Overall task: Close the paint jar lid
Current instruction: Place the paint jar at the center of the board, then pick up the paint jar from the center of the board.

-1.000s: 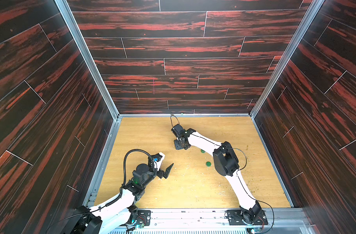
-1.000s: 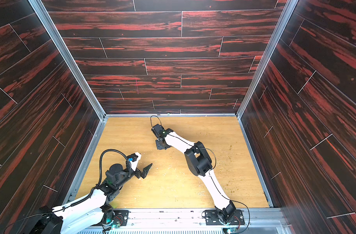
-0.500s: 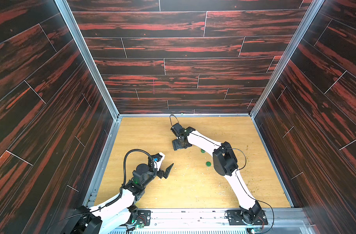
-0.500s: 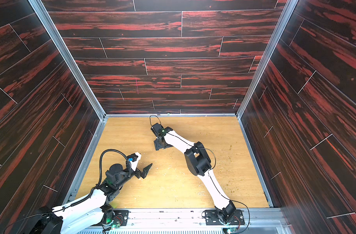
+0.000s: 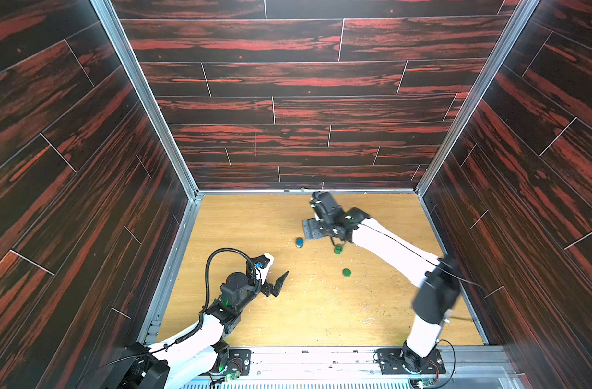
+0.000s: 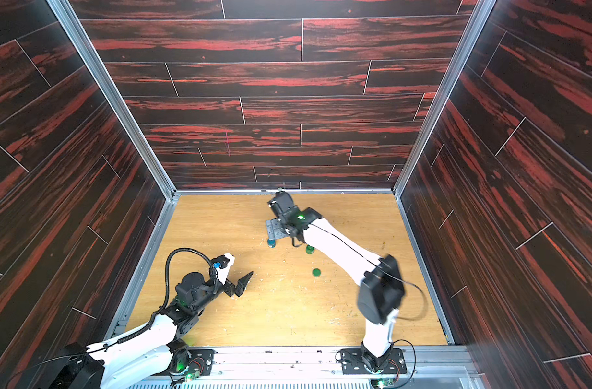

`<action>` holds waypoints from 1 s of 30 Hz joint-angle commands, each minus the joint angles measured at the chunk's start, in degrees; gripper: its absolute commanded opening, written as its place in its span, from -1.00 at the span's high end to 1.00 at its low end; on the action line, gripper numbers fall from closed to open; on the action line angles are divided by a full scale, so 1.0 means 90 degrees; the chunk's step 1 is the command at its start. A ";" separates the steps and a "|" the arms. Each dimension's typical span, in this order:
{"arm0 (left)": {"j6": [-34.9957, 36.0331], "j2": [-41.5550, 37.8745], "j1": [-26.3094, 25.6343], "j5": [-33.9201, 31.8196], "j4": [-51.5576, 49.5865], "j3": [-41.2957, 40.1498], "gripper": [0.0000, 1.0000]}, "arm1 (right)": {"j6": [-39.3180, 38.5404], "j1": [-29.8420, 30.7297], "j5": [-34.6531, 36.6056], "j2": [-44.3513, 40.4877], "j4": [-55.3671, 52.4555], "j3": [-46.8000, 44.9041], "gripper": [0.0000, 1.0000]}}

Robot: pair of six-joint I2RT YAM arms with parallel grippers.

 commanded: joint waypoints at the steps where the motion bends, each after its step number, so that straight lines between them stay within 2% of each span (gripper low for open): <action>1: 0.0053 -0.0079 -0.0011 -0.0050 0.0103 -0.0081 -1.00 | -0.0089 -0.0073 0.0326 -0.0536 0.0606 -0.0590 -0.88; 8: 0.0053 -0.0049 -0.0009 -0.0033 0.0093 -0.0068 -1.00 | 0.0089 -0.0522 0.0195 -0.1708 0.1252 -0.1828 -0.88; 14: 0.0063 -0.0045 -0.0006 -0.0023 0.0077 -0.0054 -1.00 | 0.0241 -0.0830 0.0278 -0.2204 0.1723 -0.2561 -0.88; 16: 0.0064 -0.0045 -0.0008 -0.0023 0.0067 -0.0050 -1.00 | -0.0071 -0.0841 0.0228 -0.2315 0.2018 -0.2826 -0.88; 20: 0.0073 -0.0040 -0.0006 -0.0032 0.0050 -0.0047 -1.00 | -0.0547 -0.0841 0.0162 -0.2082 0.1496 -0.2598 -0.88; 22: 0.0083 -0.0028 -0.0010 -0.0039 0.0063 -0.0050 -1.00 | -0.0373 -0.0838 0.0509 -0.2033 0.1244 -0.2475 -0.88; 27: 0.0073 0.0067 -0.0009 -0.0012 0.0112 -0.0030 -1.00 | -0.0396 -0.0866 0.0336 -0.2608 0.2149 -0.3145 -0.88; 30: 0.0083 0.0078 -0.0011 -0.0016 0.0111 -0.0030 -1.00 | -0.0248 -0.0901 0.0704 -0.2662 0.2313 -0.3292 -0.88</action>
